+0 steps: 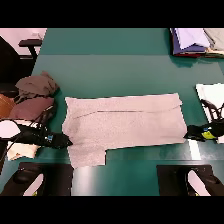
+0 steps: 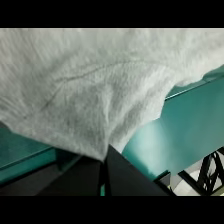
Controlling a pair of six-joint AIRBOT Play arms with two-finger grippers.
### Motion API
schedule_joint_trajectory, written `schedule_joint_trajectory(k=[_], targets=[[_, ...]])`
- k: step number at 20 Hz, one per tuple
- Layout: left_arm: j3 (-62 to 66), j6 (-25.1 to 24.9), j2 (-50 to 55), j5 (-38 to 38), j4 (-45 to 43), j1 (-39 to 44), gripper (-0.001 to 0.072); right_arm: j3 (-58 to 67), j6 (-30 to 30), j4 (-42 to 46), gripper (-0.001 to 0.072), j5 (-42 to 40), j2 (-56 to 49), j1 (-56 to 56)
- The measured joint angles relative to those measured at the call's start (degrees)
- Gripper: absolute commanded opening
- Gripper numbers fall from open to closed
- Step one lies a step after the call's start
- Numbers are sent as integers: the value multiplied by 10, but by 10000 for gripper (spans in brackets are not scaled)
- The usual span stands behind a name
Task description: Fold the shirts.
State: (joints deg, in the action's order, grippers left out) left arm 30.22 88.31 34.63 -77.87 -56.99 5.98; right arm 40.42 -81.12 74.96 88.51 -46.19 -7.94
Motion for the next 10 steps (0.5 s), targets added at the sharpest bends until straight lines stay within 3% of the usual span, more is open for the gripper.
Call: schedule_joint_trajectory(k=[5, 10], targets=[[75, -27, 76, 67, -10, 0, 20, 102, -8, 9, 16, -22, -94, 44], [205, -71, 258, 137, -33, 0, 21, 237, -10, 10, 15, -54, -254, 89]])
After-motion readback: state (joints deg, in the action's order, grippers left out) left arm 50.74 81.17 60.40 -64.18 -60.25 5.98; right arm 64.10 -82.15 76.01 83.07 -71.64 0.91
